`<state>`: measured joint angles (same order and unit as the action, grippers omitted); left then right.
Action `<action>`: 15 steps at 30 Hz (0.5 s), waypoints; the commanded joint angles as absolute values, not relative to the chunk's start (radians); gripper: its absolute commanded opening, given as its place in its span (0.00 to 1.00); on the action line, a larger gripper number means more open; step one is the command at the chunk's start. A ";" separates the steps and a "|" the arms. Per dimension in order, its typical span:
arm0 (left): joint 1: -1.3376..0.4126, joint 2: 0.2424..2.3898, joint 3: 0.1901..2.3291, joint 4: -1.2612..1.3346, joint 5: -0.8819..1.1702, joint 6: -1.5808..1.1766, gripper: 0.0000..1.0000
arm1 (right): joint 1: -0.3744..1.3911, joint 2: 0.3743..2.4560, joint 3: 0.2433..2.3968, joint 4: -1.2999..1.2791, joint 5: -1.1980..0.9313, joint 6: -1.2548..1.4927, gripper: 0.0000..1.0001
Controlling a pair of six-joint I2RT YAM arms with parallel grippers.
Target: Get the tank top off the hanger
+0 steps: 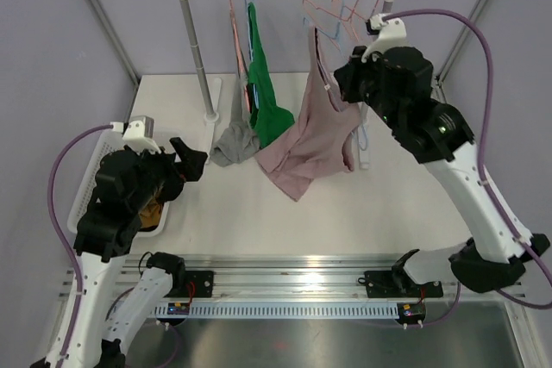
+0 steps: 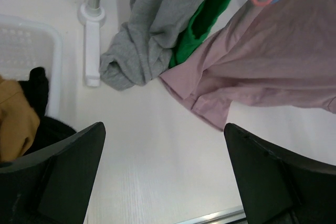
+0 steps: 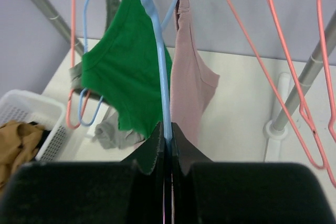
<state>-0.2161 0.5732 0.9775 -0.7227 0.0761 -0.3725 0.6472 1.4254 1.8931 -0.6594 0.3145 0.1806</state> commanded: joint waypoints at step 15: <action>-1.093 0.992 1.313 -0.246 -0.360 -0.302 0.99 | 0.652 0.718 1.502 -0.790 -0.251 0.388 0.00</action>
<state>-1.0092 0.9443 1.2793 -0.4587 -0.2310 -0.3801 0.6472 0.7464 1.5253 -0.7822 -0.1295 0.3374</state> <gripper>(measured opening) 0.987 0.078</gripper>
